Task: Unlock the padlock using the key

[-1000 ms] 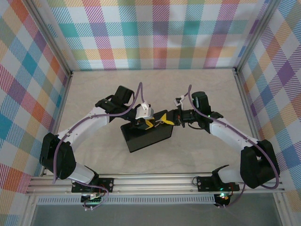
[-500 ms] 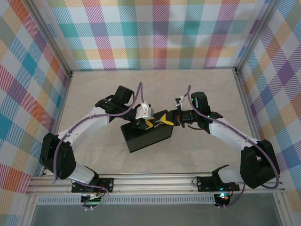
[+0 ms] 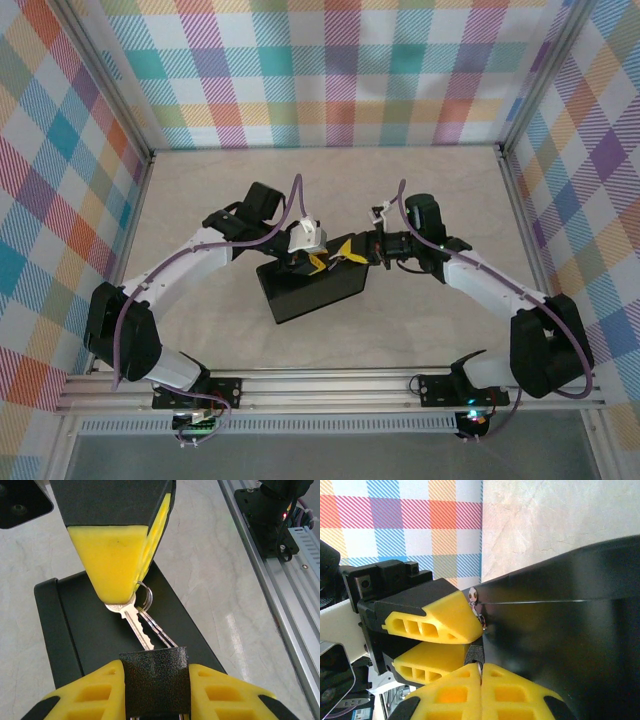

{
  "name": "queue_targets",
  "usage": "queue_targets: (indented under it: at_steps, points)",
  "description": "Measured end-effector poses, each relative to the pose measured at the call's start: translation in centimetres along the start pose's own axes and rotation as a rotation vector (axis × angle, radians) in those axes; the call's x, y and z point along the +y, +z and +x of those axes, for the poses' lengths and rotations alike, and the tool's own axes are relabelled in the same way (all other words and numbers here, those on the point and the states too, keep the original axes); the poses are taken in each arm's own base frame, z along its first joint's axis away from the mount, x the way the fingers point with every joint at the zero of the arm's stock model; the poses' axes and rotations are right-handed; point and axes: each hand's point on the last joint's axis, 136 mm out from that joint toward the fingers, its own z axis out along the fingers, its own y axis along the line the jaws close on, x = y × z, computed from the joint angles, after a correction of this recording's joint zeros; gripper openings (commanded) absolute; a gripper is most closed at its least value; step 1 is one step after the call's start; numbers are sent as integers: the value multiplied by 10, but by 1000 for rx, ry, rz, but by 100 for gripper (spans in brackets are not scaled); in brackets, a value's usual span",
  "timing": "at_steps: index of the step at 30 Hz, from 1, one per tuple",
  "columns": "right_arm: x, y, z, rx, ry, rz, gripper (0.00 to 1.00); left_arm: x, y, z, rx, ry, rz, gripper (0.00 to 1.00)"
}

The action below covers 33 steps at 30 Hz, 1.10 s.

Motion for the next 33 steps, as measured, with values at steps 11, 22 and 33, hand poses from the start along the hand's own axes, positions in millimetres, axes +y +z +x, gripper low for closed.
queue_targets:
  at_steps: [11, 22, 33]
  points:
    - [-5, 3, -2, -7, 31, -4, 2, 2, 2, 1, -6, -15, -39, 16]
    - [-3, 6, -4, -56, 45, -1, 2, 2, 1, 1, -25, -28, -75, 16]
    - [7, 18, -3, -80, 13, -6, 2, 5, 1, 1, -34, -49, -104, 16]
